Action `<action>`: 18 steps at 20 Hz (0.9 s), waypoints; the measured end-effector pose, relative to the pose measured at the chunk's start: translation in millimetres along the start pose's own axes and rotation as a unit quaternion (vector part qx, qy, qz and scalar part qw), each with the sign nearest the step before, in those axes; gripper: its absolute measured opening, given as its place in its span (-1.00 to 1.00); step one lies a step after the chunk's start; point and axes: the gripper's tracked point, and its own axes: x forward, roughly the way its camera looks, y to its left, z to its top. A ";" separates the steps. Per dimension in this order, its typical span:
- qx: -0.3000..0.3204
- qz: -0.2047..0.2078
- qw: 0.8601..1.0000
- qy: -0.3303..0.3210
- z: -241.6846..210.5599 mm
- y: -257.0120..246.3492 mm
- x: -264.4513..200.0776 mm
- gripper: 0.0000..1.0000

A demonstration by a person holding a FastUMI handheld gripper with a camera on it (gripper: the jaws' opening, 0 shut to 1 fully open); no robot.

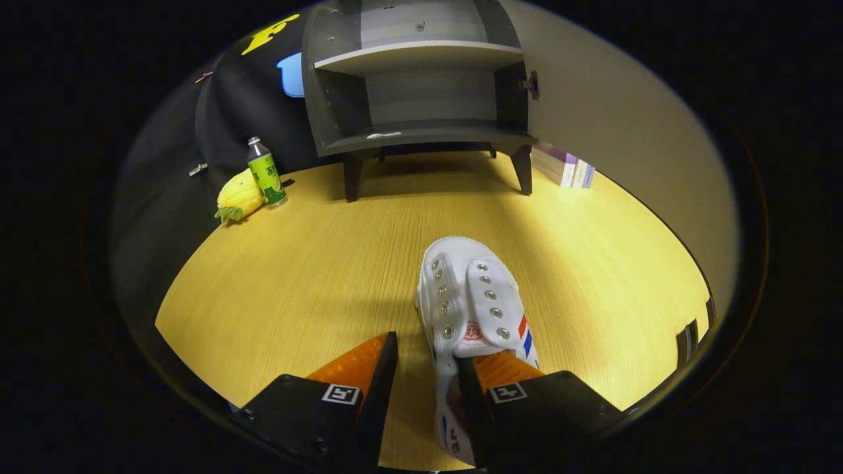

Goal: Open the shoe cabinet door, grab the shoes and put them into the shoe cabinet, then close the shoe cabinet door.

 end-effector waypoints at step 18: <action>0.008 0.038 0.997 -0.059 111.8 -8.9 -31.5 -0.90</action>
